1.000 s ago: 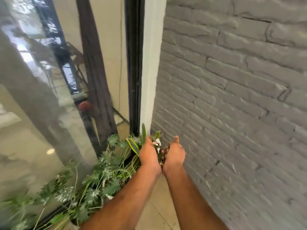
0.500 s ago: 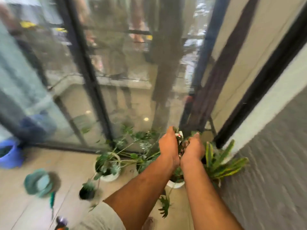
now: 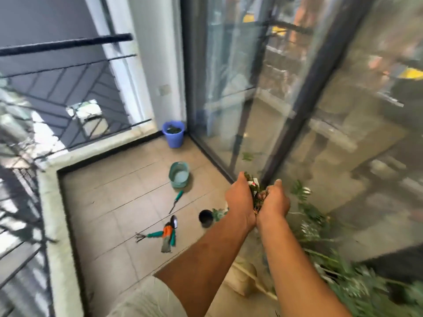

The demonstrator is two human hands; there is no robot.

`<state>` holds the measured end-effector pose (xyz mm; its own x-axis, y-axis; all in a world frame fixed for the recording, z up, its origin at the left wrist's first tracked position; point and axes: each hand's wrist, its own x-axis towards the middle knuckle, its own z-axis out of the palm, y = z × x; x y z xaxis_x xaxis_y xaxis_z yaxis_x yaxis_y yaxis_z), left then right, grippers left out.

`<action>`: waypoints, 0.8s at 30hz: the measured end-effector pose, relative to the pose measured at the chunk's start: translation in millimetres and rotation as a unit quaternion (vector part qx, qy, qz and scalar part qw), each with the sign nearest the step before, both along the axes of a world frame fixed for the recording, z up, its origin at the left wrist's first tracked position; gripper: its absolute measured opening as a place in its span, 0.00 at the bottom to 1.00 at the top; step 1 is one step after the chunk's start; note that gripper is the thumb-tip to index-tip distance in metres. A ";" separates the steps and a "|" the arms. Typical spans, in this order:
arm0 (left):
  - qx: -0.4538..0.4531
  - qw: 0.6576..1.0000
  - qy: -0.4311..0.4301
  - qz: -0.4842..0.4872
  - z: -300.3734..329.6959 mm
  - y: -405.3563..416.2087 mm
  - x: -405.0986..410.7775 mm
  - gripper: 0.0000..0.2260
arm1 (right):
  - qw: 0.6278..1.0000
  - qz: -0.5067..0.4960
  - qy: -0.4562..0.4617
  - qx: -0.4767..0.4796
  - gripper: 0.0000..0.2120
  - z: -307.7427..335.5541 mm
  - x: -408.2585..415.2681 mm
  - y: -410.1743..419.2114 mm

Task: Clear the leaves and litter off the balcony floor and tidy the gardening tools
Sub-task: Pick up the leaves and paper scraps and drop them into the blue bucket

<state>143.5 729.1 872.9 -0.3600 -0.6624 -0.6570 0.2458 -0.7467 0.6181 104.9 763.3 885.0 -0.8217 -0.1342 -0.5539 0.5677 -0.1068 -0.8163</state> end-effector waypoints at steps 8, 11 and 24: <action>0.009 0.988 0.003 0.151 -21.8 -155.6 102.7 0.10 | 0.989 0.143 0.008 0.044 0.19 -18.6 99.2 -167.5; -0.006 0.986 -0.010 0.169 -15.3 -221.0 137.7 0.11 | 0.980 0.188 0.025 0.060 0.21 -17.5 131.5 -235.3; 0.031 0.974 -0.011 0.226 -24.1 -367.7 170.0 0.13 | 0.970 0.236 -0.016 0.052 0.17 -35.4 158.4 -393.3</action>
<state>313.5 361.5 848.8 -0.0270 -0.7085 -0.7052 0.5447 -0.6019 0.5840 263.3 370.0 849.6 -0.6644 -0.4326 -0.6095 0.5595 0.2528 -0.7894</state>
